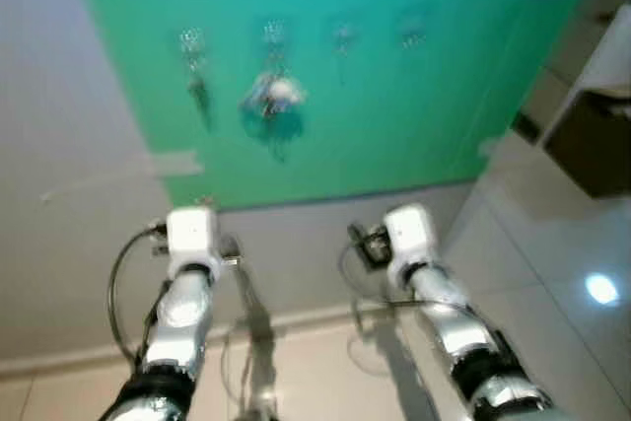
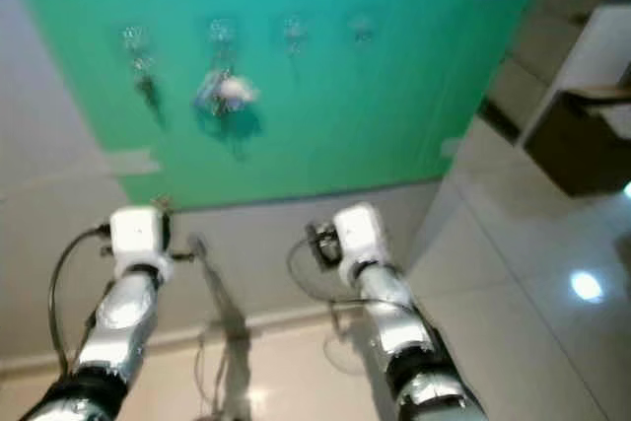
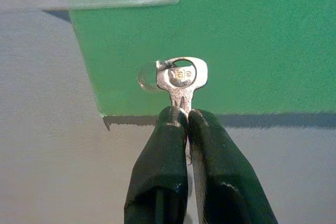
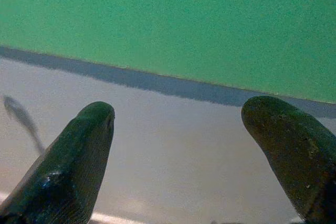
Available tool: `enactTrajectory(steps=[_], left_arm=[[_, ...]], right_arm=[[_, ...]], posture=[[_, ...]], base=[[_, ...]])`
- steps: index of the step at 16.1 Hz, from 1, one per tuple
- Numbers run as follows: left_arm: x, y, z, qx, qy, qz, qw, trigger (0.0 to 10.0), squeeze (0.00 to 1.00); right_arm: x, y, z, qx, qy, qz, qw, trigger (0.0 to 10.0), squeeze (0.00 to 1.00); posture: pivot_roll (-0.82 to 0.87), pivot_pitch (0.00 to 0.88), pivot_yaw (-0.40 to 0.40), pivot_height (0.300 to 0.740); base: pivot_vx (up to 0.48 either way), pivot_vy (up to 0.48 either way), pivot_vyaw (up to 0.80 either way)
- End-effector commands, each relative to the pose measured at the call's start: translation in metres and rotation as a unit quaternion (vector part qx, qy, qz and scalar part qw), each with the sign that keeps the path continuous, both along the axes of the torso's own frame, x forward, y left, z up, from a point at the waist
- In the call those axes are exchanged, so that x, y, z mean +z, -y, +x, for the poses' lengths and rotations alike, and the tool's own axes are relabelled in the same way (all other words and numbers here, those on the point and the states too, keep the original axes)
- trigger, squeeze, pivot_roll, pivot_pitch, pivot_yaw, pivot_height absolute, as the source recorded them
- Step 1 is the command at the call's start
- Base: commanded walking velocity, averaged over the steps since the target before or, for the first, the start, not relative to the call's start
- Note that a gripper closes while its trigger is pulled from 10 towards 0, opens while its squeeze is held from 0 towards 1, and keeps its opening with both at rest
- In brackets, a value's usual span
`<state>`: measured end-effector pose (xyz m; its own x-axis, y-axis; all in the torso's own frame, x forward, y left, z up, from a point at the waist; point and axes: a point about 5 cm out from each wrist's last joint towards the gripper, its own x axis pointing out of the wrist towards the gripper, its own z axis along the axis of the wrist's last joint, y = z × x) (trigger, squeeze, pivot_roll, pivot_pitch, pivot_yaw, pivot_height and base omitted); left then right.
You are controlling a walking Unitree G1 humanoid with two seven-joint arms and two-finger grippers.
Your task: Hang keys on a hook
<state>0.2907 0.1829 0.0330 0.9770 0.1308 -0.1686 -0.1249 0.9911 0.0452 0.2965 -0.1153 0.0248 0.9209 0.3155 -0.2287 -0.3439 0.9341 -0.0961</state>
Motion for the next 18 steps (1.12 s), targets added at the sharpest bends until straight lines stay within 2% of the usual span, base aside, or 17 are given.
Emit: enactTrajectory(steps=[1, 6, 14, 18], left_arm=[[0.0038, 0.0115, 0.0042, -0.010, 0.009, -0.006, 1.000, 0.0, 0.00], [0.0023, 0.0112, 0.0037, -0.007, 0.005, -0.004, 1.000, 0.0, 0.00], [0.0004, 0.0069, 0.0039, 0.006, -0.002, 0.001, 1.000, 0.0, 0.00], [0.0017, 0.0095, 0.0047, 0.004, 0.004, -0.005, 1.000, 0.0, 0.00]], right_arm=[[-0.0042, 0.0162, -0.0013, -0.023, -0.012, -0.010, 1.000, 10.0, 0.00], [-0.0052, 0.0155, -0.0021, -0.021, -0.014, -0.010, 1.000, 10.0, 0.00], [-0.0083, 0.0160, -0.0060, -0.023, -0.017, -0.007, 1.000, 10.0, 0.00], [-0.0017, 0.0186, 0.0004, -0.027, -0.006, -0.011, 1.000, 10.0, 0.00]], posture=[[-0.07, 0.000, 0.013, 0.740], [-0.07, 0.000, 0.015, 0.740], [-0.07, 0.000, 0.019, 0.740], [-0.07, 0.000, 0.015, 0.740]], base=[[0.326, -0.349, 0.00], [0.369, -0.299, 0.00], [0.000, 0.000, 0.00], [0.000, 0.000, 0.00]])
